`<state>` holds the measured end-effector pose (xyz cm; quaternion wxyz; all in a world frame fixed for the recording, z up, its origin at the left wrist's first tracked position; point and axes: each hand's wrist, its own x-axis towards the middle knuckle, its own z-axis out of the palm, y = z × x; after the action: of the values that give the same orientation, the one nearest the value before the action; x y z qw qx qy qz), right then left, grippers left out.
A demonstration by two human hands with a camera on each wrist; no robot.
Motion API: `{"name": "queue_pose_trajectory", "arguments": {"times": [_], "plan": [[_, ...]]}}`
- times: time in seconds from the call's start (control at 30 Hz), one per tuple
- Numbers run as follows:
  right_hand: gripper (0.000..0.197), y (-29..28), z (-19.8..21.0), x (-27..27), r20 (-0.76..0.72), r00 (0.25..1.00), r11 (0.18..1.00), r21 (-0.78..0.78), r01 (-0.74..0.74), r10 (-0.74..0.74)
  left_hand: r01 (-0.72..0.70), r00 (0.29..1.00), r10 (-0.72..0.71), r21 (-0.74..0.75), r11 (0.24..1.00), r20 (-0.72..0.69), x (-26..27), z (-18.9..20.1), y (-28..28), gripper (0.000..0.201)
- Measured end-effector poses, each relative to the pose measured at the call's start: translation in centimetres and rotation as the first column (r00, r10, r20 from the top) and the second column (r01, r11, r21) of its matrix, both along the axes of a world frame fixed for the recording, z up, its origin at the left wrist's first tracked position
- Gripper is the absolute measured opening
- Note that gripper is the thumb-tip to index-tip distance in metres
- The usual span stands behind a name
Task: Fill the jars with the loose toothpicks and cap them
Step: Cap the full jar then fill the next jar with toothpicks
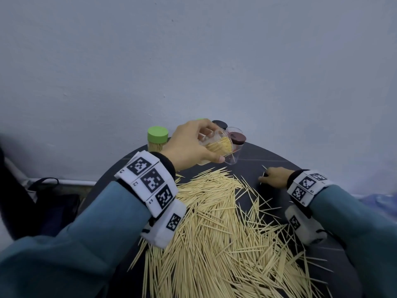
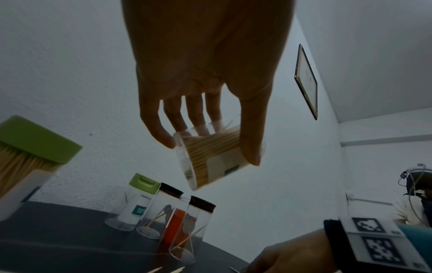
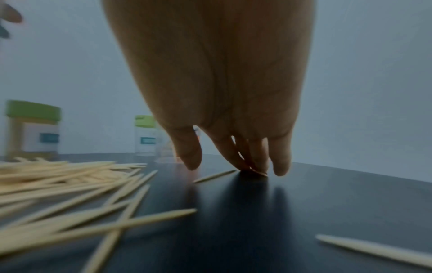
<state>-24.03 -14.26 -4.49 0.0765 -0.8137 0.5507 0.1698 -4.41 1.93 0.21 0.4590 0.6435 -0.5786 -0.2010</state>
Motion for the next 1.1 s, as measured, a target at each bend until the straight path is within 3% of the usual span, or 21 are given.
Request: {"name": "queue_pose_trajectory", "arguments": {"times": [0.37,0.57,0.73,1.1], "plan": [[0.045,6.0,-0.2,1.6,0.096,0.955,0.959,0.007,-0.284,0.282,0.009,1.000,-0.009,0.025,1.000,0.018,-0.7,-0.2,0.7,0.059],[0.072,6.1,0.3,3.4,0.101,0.950,0.955,-0.034,-0.294,0.296,0.006,1.000,-0.006,0.014,1.000,0.022,-0.6,0.0,1.0,0.059],[0.052,6.0,0.9,5.2,0.026,0.946,0.945,-0.058,-0.323,0.324,-0.004,1.000,0.004,0.005,1.000,0.011,-0.4,0.1,1.0,0.056],[0.037,7.0,0.6,6.3,-0.039,0.942,0.941,-0.046,-0.335,0.334,-0.010,1.000,0.010,0.004,1.000,0.011,-0.2,0.2,1.0,0.059]]}}
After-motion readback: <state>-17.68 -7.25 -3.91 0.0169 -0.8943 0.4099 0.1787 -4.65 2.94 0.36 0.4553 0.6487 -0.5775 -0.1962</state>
